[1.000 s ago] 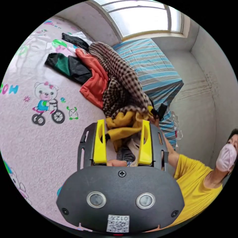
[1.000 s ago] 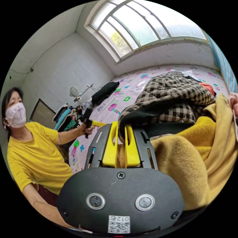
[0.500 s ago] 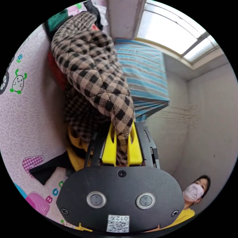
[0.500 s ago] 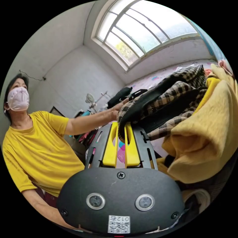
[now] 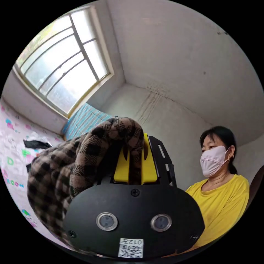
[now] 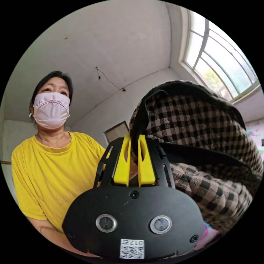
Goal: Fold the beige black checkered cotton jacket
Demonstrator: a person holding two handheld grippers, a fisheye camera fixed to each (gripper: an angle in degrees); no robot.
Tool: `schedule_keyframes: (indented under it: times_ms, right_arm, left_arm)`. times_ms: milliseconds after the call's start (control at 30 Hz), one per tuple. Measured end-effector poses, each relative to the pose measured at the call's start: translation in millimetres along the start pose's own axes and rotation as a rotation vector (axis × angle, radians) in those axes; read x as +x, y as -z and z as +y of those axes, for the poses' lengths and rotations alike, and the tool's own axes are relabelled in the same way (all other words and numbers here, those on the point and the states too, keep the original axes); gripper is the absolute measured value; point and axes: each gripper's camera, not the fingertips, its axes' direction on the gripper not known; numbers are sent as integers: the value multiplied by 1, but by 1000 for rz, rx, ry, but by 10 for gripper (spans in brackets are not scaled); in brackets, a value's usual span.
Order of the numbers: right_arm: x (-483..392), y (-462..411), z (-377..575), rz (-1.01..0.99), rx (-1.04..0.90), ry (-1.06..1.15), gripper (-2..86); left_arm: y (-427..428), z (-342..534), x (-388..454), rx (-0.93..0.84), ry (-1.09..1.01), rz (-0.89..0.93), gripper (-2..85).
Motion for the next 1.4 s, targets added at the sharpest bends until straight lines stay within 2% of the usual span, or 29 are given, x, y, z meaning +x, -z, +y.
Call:
schedule_keyframes:
  times_ms: [167,300,400,467,500,533,567,633,700,767,800,833,867,967,1067,1167,1233,1300,1400]
  right_arm:
    - [-73,-72,-6,-51,-47,131,12]
    - [-114,-111,1,-64,-71,183,9]
    - [-149,-149,1,-51,-93,259,5]
    - [-170,-178,-1,26,-105,312,1]
    - [-174,-184,-1,57,-108,318,0]
    - [-176,-197,-3,116,-112,317,-2]
    - [-173,-207,-3,168,-112,317,-3]
    - [-161,-214,1,288,-64,293,-3]
    - [-133,-211,5,380,-6,172,-1]
    - [-79,-188,22,498,105,-33,5]
    - [-64,-181,28,533,118,-72,7]
    - [-29,-168,44,608,119,-164,12]
    - [11,-153,64,655,90,-276,18]
    - [106,-120,121,623,-11,-518,47]
    - [162,-93,166,667,-53,-689,65]
    - [198,-84,194,677,-120,-788,60]
    - [212,-81,205,663,-109,-804,47]
    - [223,-79,213,649,-66,-810,38]
    - [244,-83,218,631,-16,-836,24]
  left_arm:
    - [44,-27,114,-150,-255,-173,90]
    - [35,-37,151,-364,-314,-84,96]
    - [-5,-35,157,-615,-267,189,99]
    - [-53,-14,154,-821,-201,466,102]
    - [-67,-5,152,-869,-173,544,103]
    - [-93,15,146,-951,-95,714,104]
    - [-115,37,135,-988,27,870,106]
    - [-131,64,110,-988,176,961,107]
    - [-125,78,73,-991,248,813,109]
    - [-88,98,6,-1069,364,331,115]
    - [-74,106,-12,-1088,404,177,118]
    - [-43,122,-41,-1095,471,-103,120]
    - [-14,138,-58,-1091,506,-256,120]
    - [45,173,-60,-944,538,-441,108]
    - [90,202,-37,-799,521,-596,99]
    - [125,230,-3,-660,541,-679,100]
    - [130,246,28,-623,519,-658,105]
    - [119,265,66,-656,471,-664,114]
    - [65,303,124,-841,376,-727,127]
